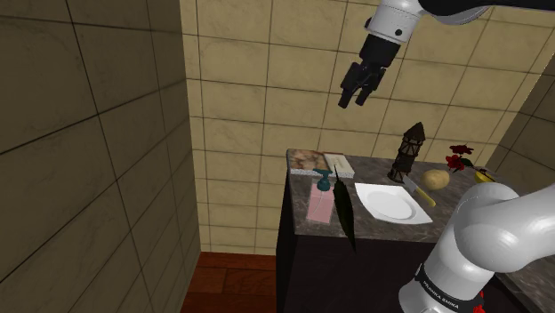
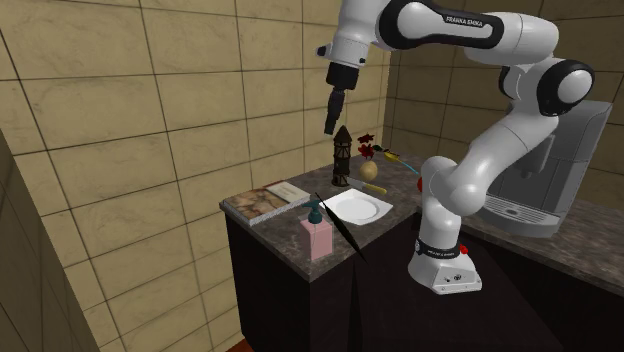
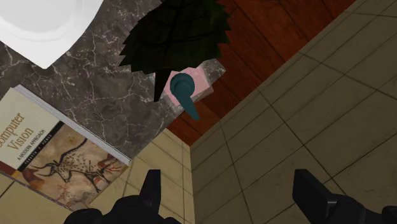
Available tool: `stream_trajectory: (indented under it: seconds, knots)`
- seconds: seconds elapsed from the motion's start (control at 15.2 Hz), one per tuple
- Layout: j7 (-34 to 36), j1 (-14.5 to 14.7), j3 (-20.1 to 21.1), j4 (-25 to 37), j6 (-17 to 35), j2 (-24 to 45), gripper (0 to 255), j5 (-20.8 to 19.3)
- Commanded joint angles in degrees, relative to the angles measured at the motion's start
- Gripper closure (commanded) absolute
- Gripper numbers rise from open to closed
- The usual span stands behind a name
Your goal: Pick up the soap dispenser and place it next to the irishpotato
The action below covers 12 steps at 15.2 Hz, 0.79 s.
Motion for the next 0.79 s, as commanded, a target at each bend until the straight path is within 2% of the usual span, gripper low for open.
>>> stream_trajectory:
  seconds: [0.0, 0.73]
  knots:
    - [0.0, 0.0, 0.0, 0.0, 0.0, 0.0, 0, 0.0]
    - [-1.1, -0.6, 3.4, -11.6, 13.8, 10.1, 0, -5.2]
